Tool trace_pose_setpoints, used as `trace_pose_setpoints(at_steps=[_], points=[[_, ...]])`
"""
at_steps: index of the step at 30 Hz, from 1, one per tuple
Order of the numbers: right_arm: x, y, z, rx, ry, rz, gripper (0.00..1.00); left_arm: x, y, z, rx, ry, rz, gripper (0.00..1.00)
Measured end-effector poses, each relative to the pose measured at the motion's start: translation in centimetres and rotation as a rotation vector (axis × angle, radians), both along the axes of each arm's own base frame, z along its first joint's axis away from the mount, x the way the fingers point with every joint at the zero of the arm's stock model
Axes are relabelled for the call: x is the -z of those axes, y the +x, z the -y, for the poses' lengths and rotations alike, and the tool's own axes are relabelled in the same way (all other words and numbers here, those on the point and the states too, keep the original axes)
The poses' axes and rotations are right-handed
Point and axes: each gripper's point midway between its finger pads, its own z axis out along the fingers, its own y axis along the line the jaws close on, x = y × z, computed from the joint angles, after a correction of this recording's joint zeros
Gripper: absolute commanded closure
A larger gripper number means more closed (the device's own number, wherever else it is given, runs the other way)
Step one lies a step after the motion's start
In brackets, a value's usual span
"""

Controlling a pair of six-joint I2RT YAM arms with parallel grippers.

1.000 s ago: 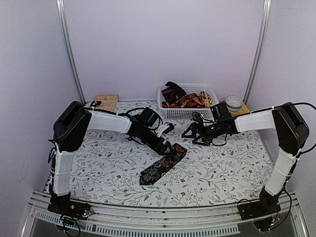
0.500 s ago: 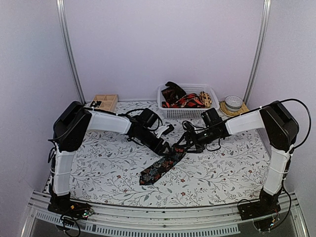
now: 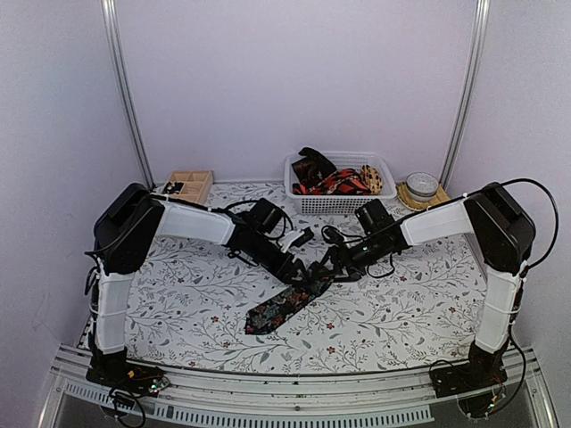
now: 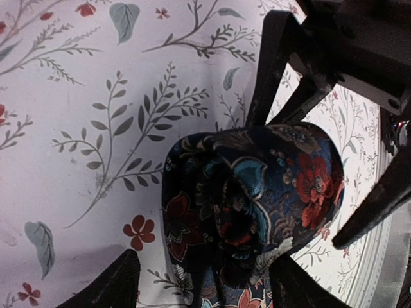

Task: Roll the ties
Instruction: Roll the tie at the center of the board.

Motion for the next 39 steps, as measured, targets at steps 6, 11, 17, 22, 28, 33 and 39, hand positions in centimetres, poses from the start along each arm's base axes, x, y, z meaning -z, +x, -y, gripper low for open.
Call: trace_pose_setpoints(at_steps=[6, 11, 17, 22, 28, 33, 39], points=[[0.5, -0.2, -0.4, -0.005, -0.034, 0.04, 0.39, -0.3, -1.5, 0.1, 0.03, -0.061, -0.038, 0.26], [0.8, -0.1, -0.6, 0.002, -0.05, 0.061, 0.46, -0.4, -2.7, 0.4, 0.062, -0.113, -0.08, 0.28], [1.0, -0.1, -0.7, 0.005, -0.047, 0.069, 0.52, -0.2, -3.3, 0.3, 0.067, -0.124, -0.112, 0.47], [1.0, -0.1, -0.7, 0.016, -0.044, 0.065, 0.54, 0.1, -3.5, 0.3, 0.067, -0.123, -0.133, 0.52], [1.5, 0.0, -0.7, 0.057, -0.033, 0.046, 0.6, 0.3, -3.6, 0.2, 0.057, -0.121, -0.149, 0.58], [1.8, 0.0, -0.6, 0.087, -0.017, 0.034, 0.39, 0.6, -3.7, 0.1, 0.042, -0.123, -0.16, 0.65], [1.4, 0.2, -0.6, 0.092, -0.017, 0.057, 0.12, 0.8, -3.7, 0.0, 0.033, -0.123, -0.165, 0.65]])
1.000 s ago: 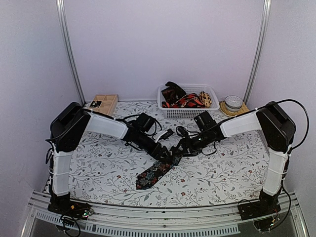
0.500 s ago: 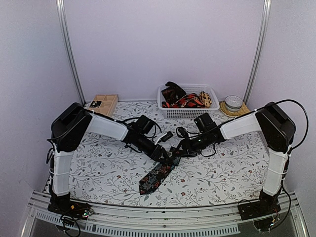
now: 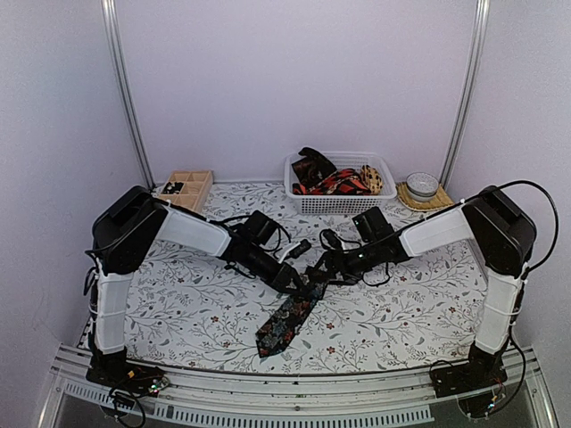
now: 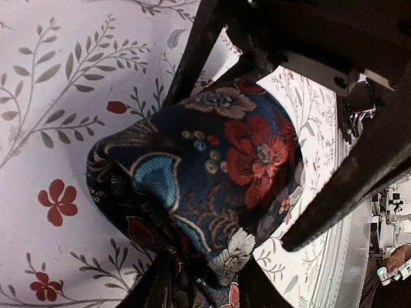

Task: Roll the ties
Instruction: Roll the tie at the center of the board.

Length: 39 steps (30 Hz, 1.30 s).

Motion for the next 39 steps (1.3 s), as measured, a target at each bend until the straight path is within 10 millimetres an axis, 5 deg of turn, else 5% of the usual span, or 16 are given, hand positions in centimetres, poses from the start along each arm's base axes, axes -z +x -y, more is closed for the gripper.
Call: trace_pose_setpoints(at_steps=[5, 17, 27, 39], points=[[-0.4, 0.3, 0.7, 0.011, -0.062, 0.039, 0.0, 0.0, 0.1, 0.0, -0.003, -0.001, -0.002, 0.59], [-0.6, -2.8, 3.4, 0.006, -0.148, -0.025, 0.0, -1.1, 0.1, -0.2, -0.02, -0.016, -0.008, 0.33], [-1.1, -5.8, 2.3, -0.048, -0.037, -0.102, 0.0, -1.2, -0.1, -0.4, -0.017, -0.076, -0.034, 0.36], [-3.4, -5.4, 0.0, -0.075, 0.08, -0.07, 0.0, -1.0, -1.1, -0.5, 0.002, -0.118, -0.083, 0.43]])
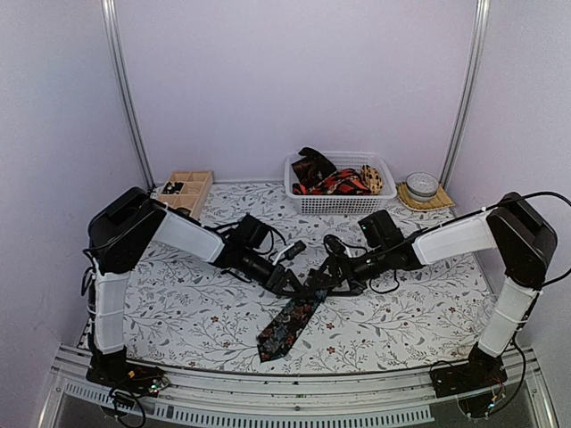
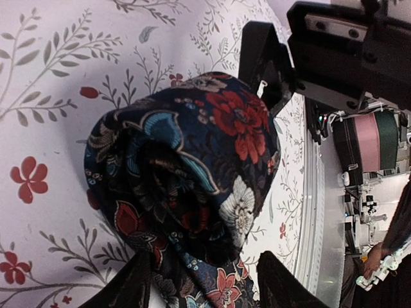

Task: Roll the ties
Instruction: Roll the tie at the center of the board.

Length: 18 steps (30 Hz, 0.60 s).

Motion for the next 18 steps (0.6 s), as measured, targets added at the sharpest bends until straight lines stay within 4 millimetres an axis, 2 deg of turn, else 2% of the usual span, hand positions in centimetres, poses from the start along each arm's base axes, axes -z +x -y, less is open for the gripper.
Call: trace_pose_setpoints(at_steps=[9, 18], points=[[-0.1, -0.7, -1.5, -0.04, 0.027, -0.015, 0.0, 0.1, -0.1, 0.0, 0.001, -0.008, -0.006, 0.45], [1.5, -0.1, -0.3, -0.007, -0.099, 0.01, 0.0, 0.2, 0.1, -0.1, -0.011, 0.002, -0.002, 0.45]])
